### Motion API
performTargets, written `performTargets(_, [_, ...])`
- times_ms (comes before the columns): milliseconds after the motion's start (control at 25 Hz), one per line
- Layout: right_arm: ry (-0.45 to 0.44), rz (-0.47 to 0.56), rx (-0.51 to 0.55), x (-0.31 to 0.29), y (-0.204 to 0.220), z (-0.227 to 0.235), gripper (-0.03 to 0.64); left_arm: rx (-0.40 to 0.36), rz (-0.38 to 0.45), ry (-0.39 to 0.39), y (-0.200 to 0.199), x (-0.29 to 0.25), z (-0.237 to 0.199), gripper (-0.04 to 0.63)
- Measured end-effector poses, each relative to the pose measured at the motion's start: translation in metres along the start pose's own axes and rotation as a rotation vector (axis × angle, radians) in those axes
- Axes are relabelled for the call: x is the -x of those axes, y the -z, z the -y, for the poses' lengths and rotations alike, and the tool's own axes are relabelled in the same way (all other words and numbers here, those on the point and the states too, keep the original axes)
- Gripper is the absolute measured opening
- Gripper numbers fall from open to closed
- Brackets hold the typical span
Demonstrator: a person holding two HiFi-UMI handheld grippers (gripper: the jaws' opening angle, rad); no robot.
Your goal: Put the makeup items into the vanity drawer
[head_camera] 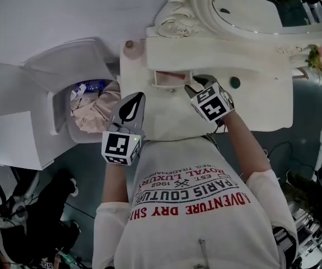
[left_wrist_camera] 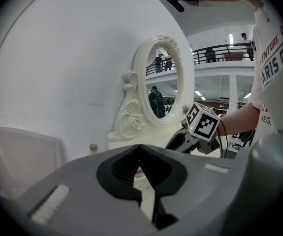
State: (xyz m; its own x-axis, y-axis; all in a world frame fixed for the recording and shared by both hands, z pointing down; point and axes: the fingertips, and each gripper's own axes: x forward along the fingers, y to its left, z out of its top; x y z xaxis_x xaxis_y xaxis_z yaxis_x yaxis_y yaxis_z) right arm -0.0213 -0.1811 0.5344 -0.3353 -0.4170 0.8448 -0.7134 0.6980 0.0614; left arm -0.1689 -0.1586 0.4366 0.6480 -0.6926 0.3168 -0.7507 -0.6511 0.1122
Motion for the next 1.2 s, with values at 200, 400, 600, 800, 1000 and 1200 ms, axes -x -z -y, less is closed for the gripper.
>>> performTargets(200, [0.058, -0.036, -0.105, 0.023, 0.061, 0.02, 0.149, -0.043, -0.017, 0.106, -0.005, -0.036, 0.041, 0.011])
performTargets(400, [0.074, -0.08, -0.179, 0.033, 0.125, 0.049, 0.149, -0.067, -0.028, 0.14, -0.01, -0.068, 0.082, 0.011])
performTargets(600, [0.044, -0.127, -0.225, 0.033, 0.176, 0.067, 0.149, -0.039, -0.053, 0.146, -0.001, -0.096, 0.118, 0.011])
performTargets(800, [-0.008, -0.15, -0.224, 0.019, 0.202, 0.072, 0.148, -0.001, -0.047, 0.148, 0.004, -0.114, 0.146, 0.011])
performTargets(1000, [-0.049, -0.154, -0.22, 0.003, 0.212, 0.069, 0.125, 0.016, -0.058, 0.155, 0.014, -0.116, 0.161, 0.011])
performTargets(1200, [-0.053, -0.172, -0.207, -0.002, 0.213, 0.07, 0.081, 0.037, -0.077, 0.111, 0.023, -0.112, 0.153, 0.011])
